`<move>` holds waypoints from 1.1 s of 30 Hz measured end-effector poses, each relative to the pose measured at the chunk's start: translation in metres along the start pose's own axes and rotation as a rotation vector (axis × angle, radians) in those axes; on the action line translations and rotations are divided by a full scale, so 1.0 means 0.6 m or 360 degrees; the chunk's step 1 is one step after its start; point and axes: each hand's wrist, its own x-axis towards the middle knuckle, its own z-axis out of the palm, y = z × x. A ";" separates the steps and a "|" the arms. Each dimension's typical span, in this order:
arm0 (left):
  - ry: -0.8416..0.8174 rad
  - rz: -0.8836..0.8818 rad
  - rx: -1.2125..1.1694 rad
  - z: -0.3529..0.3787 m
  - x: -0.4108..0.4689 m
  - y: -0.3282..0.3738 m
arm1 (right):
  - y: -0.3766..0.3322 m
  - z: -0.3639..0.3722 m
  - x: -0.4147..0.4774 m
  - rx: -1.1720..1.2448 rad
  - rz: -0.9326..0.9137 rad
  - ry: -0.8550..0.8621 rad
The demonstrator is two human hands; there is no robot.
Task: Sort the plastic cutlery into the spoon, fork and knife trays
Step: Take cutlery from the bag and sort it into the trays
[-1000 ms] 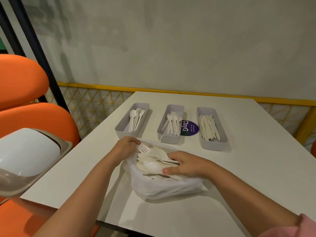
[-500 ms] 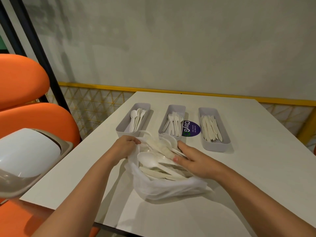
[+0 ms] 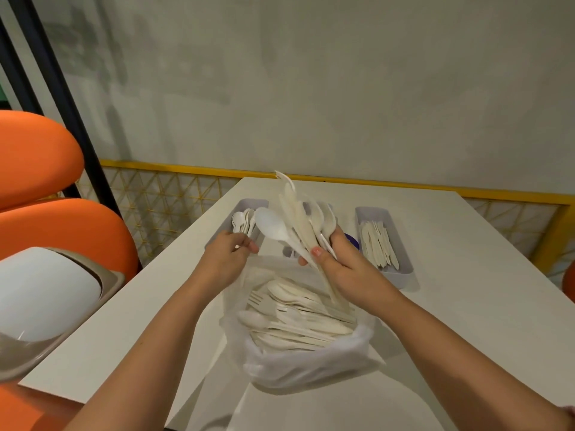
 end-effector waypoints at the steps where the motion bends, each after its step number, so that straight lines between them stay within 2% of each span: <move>1: 0.0031 0.0028 -0.0068 0.001 -0.001 0.007 | -0.002 0.000 0.004 0.0021 0.0006 0.0043; 3: 0.0035 0.0055 -0.0304 0.003 -0.003 0.021 | -0.007 0.000 0.013 0.0063 0.0012 0.0116; 6: -0.0136 0.0024 -0.0684 0.011 -0.010 0.046 | -0.008 0.002 0.028 0.0125 0.0028 0.0185; 8: -0.0218 0.0036 -0.0791 0.021 -0.013 0.063 | -0.010 0.004 0.035 0.0169 0.0058 0.0215; 15: -0.0054 0.0118 -0.0730 0.054 0.021 0.101 | -0.009 0.001 0.054 0.0159 0.0074 0.0274; 28: -0.0183 -0.0020 -0.0836 0.085 0.087 0.111 | 0.011 -0.021 0.101 0.0022 0.0074 0.0424; 33: -0.0156 -0.0230 -0.1097 0.061 0.129 0.110 | 0.014 -0.035 0.126 0.0127 0.0209 0.0503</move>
